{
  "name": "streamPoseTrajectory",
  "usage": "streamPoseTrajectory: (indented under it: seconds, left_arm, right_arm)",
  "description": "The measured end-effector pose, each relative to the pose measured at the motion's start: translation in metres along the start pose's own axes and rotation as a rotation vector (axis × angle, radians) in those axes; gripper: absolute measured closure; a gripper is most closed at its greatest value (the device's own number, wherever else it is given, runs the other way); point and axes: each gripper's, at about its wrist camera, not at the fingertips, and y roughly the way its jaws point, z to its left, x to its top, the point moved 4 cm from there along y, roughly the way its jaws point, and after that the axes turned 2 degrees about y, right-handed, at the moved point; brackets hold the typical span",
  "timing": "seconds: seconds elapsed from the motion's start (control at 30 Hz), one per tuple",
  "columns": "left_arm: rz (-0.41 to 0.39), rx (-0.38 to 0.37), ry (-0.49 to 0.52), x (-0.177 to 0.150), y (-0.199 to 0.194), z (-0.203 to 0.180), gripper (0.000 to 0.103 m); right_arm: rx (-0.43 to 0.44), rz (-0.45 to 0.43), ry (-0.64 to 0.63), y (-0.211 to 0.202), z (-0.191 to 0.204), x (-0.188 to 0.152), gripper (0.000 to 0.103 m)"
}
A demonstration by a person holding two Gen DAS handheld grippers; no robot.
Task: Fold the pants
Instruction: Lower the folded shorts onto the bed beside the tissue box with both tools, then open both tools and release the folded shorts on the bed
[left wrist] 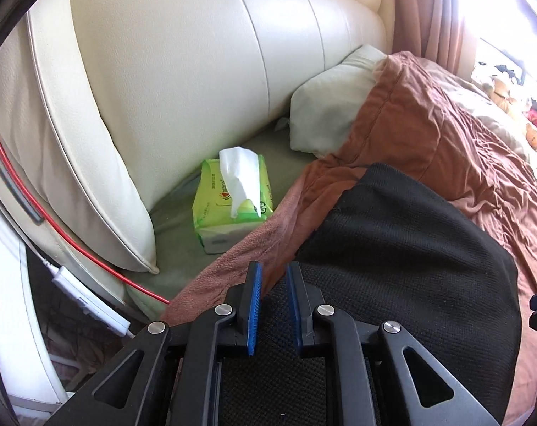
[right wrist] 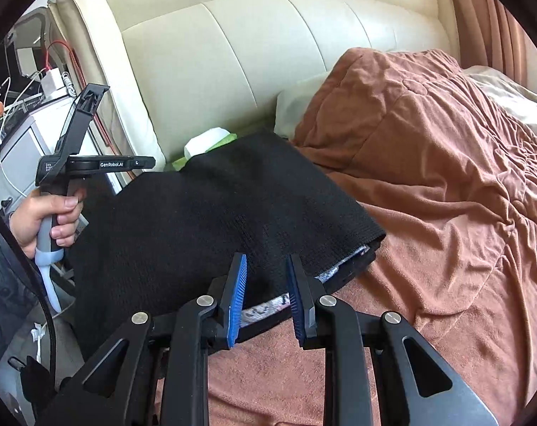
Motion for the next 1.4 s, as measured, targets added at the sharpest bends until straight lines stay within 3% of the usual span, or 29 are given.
streamPoseTrajectory:
  seconds: [0.13,0.33,0.63,0.97,1.1,1.2,1.27,1.4]
  left_arm:
    - [-0.021,-0.078,0.026,-0.002,-0.005,-0.015,0.086]
    - [0.084,-0.029,0.044,-0.02,0.018,-0.023,0.086]
    - [0.096,-0.016,-0.014,-0.05,0.006,0.003,0.086]
    - [0.11,0.022,-0.018,-0.073,-0.027,0.009,0.085]
    - [0.103,0.027,-0.035,-0.08,-0.045,0.014,0.083]
    - [0.09,0.025,-0.042,-0.083,-0.061,0.015,0.07]
    - [0.077,0.017,-0.041,-0.083,-0.072,0.014,0.057]
    - [0.049,0.013,-0.046,-0.081,-0.096,0.008,0.046]
  right_arm:
    - [0.03,-0.005,0.008,-0.004,0.014,-0.003,0.083]
    - [0.049,0.02,0.009,0.009,0.032,-0.01,0.083]
    - [0.033,0.075,-0.086,0.013,0.059,-0.028,0.082]
    - [0.005,0.163,-0.093,0.008,0.057,-0.042,0.082]
    - [0.01,0.147,-0.084,-0.008,0.059,-0.035,0.083]
    - [0.014,0.135,-0.063,-0.023,0.058,-0.034,0.082]
    - [0.011,0.131,-0.052,-0.034,0.056,-0.033,0.082]
    - [-0.026,0.135,-0.019,-0.055,0.05,-0.033,0.082]
